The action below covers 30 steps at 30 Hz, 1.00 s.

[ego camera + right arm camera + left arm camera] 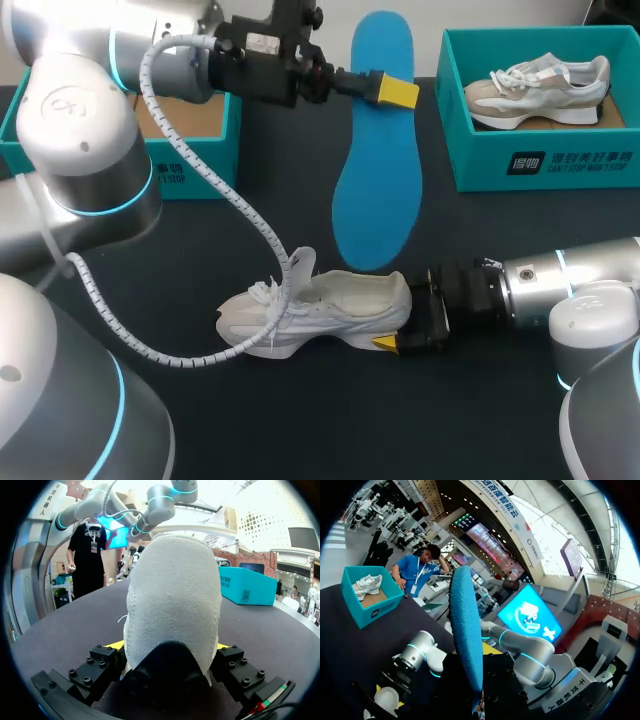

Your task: Take the shoe out of the shoebox, open the shoe tongue, remove and reinsert the insole, then place the shoe into the shoebox

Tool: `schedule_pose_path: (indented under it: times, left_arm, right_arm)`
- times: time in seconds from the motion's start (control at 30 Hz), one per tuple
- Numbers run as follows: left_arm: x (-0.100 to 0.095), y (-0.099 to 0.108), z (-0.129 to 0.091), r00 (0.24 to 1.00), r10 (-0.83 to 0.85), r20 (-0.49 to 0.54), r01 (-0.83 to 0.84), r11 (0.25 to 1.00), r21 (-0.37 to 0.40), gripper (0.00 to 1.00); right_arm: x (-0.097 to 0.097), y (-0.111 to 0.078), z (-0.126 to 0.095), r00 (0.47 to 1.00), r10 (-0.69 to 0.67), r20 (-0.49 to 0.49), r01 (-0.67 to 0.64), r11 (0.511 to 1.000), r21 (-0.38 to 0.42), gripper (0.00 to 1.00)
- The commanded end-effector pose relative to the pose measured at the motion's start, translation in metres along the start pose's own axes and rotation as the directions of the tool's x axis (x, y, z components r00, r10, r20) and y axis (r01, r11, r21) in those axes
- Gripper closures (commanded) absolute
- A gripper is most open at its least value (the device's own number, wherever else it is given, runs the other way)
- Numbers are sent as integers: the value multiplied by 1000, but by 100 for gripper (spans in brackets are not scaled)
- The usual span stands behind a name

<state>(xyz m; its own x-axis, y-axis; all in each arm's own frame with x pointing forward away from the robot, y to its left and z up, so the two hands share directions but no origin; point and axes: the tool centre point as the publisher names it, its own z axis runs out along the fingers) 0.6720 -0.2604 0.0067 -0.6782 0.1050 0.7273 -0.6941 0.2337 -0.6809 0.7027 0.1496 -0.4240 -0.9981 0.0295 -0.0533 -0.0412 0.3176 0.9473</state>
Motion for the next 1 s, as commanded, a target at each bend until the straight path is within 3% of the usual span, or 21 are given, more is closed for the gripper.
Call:
schedule_pose_path:
  times: [0.03, 0.2, 0.43, 1.0]
  left_arm:
    - [10, 3, 4, 998, -52, 19, 53, 999, -3, 100]
    - [29, 8, 11, 991, -104, 90, 105, 994, -4, 100]
    - [50, 7, 12, 987, -121, 106, 119, 993, 26, 100]
    - [71, 9, 28, 987, -155, 32, 154, 987, 40, 100]
  right_arm:
    - [-1, -3, 5, 1000, 0, 2, 0, 1000, 3, 100]
    - [-1, -3, 5, 1000, 0, 2, 0, 1000, 3, 100]
    - [-1, -3, 5, 1000, 0, 2, 0, 1000, 3, 100]
    - [-1, -3, 5, 1000, 0, 2, 0, 1000, 3, 100]
